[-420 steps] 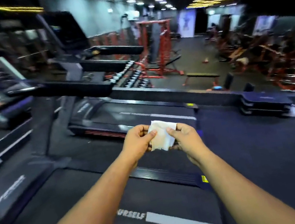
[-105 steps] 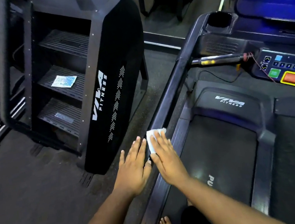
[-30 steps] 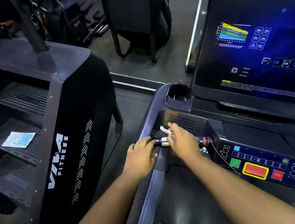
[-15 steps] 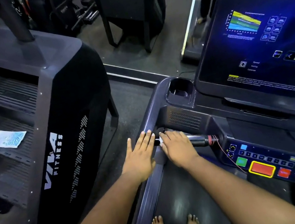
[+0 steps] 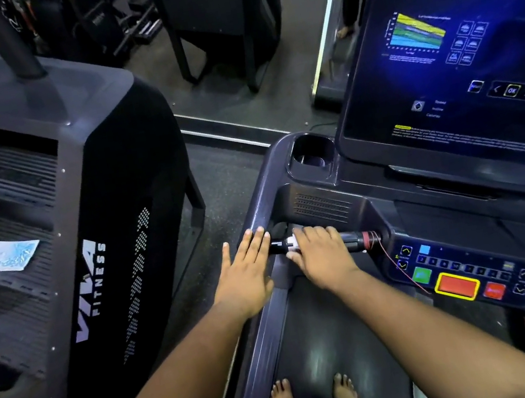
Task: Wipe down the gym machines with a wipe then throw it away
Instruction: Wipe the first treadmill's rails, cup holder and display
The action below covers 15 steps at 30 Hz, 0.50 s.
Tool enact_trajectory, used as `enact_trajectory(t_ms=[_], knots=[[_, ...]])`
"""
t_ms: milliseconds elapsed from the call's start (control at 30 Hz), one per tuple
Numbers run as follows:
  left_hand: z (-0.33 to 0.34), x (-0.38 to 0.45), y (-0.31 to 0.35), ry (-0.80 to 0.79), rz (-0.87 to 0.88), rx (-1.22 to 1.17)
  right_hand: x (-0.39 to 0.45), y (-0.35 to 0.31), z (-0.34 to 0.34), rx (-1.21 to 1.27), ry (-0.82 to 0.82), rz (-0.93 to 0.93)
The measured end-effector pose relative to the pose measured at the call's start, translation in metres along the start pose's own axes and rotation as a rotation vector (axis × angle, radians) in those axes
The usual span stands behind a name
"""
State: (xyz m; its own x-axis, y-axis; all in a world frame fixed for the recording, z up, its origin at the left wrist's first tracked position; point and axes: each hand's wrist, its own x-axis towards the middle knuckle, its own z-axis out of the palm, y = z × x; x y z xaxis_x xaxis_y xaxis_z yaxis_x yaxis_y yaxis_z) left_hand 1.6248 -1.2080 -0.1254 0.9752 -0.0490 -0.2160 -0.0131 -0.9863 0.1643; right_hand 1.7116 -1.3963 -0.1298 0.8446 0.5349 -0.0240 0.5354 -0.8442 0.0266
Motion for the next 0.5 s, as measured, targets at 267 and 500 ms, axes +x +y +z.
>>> enact_trajectory(t_ms=[267, 500], knots=[[-0.001, 0.000, 0.002, 0.001, -0.005, -0.002, -0.020, 0.010, 0.008, -0.062, 0.057, -0.047], [-0.002, 0.000, 0.002, -0.016, -0.011, 0.020, -0.023, 0.002, 0.003, -0.020, -0.018, 0.020]])
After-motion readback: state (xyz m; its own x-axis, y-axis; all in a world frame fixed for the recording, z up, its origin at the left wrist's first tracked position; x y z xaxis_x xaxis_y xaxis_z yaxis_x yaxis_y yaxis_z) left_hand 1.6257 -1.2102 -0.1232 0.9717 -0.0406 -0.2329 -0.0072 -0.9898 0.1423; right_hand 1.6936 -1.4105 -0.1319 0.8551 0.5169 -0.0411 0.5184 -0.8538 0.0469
